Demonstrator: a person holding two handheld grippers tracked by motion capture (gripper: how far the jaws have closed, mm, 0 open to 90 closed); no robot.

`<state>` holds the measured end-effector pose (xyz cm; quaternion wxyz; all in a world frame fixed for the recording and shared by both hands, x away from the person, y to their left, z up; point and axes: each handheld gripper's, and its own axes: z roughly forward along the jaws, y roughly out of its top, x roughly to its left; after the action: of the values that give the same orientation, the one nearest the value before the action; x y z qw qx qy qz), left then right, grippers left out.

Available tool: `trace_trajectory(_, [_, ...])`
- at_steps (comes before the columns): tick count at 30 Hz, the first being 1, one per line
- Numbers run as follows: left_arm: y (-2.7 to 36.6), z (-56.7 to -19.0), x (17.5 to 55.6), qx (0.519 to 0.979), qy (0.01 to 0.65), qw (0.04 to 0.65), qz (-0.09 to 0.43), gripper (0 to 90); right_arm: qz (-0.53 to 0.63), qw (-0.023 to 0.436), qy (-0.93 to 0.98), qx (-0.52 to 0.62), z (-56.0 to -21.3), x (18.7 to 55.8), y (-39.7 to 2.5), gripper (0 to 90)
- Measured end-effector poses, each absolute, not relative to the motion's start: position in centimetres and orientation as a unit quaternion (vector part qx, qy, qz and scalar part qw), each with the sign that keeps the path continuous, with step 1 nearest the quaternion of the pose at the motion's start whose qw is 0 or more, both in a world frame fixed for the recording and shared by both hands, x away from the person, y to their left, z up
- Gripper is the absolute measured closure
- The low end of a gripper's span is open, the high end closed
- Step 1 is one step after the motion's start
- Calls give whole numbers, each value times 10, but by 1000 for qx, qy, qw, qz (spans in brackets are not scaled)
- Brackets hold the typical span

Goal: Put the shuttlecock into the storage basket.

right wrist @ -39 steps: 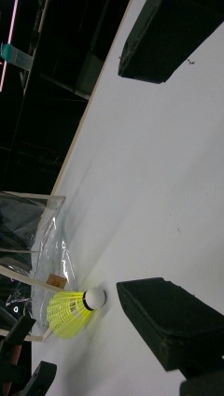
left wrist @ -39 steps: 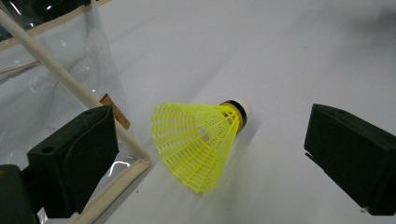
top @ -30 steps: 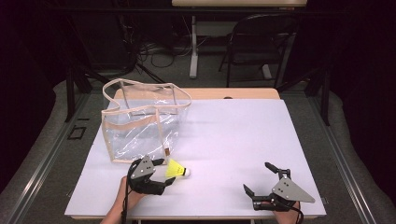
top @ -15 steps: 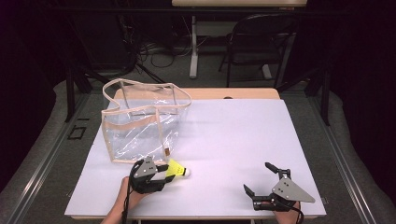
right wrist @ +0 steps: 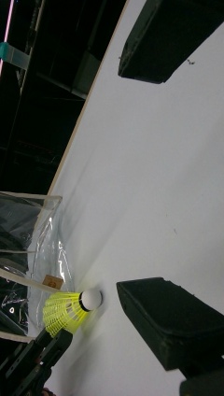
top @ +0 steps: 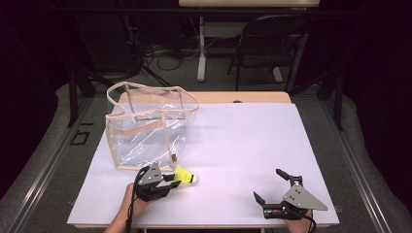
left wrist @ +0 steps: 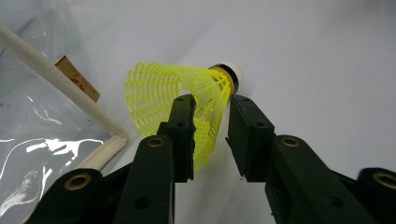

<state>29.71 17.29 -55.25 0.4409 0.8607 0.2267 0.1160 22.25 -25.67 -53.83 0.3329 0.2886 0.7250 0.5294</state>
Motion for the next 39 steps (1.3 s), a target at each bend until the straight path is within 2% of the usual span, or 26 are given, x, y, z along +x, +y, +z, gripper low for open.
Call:
trace_trajectory(8, [174, -553, 298, 862, 220, 443, 111, 788, 528, 332, 726, 288, -538, 223, -256, 0])
trace_trajectory(19, [175, -552, 298, 864, 207, 446, 110, 829, 528, 331, 727, 288, -539, 223, -255, 0])
trace_trajectory(26, [174, -551, 297, 867, 192, 448, 108, 885, 527, 331, 728, 287, -539, 223, -255, 0])
trace_trajectory(39, [174, -548, 293, 868, 171, 453, 109, 891, 525, 330, 730, 289, -540, 223, -255, 0])
